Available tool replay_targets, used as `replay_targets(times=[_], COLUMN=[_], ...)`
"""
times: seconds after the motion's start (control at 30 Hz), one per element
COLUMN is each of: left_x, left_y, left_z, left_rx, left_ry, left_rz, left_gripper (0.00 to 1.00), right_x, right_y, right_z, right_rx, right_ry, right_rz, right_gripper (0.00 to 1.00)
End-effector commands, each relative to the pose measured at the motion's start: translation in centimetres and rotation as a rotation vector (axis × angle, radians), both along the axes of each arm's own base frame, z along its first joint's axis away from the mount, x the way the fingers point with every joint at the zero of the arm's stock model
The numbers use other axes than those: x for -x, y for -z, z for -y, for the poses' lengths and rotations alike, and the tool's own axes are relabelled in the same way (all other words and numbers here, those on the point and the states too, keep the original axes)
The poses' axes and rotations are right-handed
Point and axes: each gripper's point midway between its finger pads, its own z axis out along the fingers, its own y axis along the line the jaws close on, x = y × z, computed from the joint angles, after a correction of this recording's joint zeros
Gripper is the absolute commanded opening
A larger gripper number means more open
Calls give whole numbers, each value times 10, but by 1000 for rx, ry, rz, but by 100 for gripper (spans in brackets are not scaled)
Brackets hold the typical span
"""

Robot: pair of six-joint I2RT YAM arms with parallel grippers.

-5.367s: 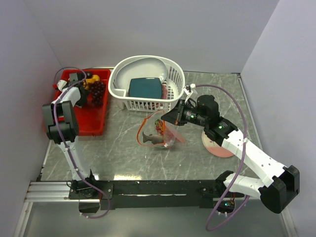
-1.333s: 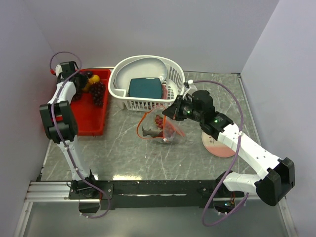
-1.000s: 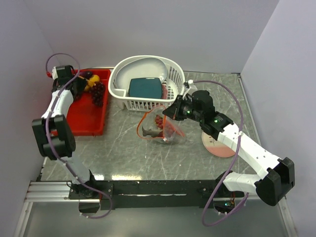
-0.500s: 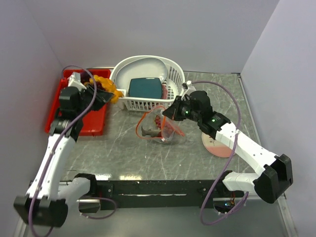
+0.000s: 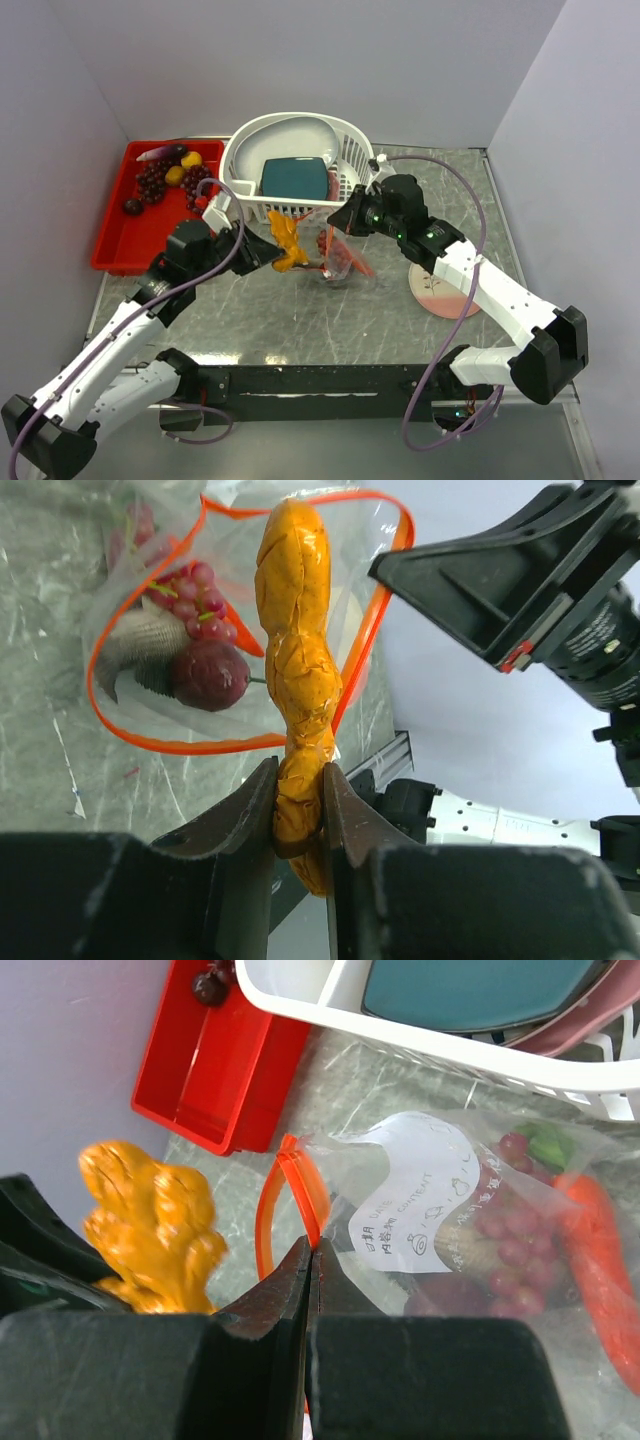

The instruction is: Place the food in the zip-top bag and seal the zipper

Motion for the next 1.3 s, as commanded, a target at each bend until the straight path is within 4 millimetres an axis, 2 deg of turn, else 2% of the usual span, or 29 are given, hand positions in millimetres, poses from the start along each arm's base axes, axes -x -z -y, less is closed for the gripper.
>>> replay_targets(times=[0.0, 0.17, 0.37, 0.63, 0.67, 0.9, 1.1, 1.27], left_x=[-6, -14, -25, -32, -32, -30, -25, -44], left_y=[-8, 8, 21, 17, 22, 27, 35, 30], left_z=[14, 32, 39, 58, 60, 69, 70, 76], left_rx=[42, 5, -19, 15, 3, -24, -41, -84], left_ry=[1, 21, 6, 50, 57, 56, 48, 21], left_rz=[50, 17, -49, -79, -91, -100, -109, -92], left_gripper=[9, 9, 10, 13, 12, 12, 14, 22], right_x=[-2, 5, 9, 16, 17, 7, 3, 14], right_y=[-25, -29, -22, -31, -32, -47, -50, -52], right_z=[-8, -10, -4, -4, -5, -7, -7, -11], right_rx=[-36, -21, 23, 14, 15, 23, 40, 6], right_ry=[9, 7, 38, 41, 42, 65, 75, 46], right_rz=[47, 57, 66, 87, 90, 110, 113, 104], right_gripper=[0, 0, 0, 0, 0, 0, 0, 0])
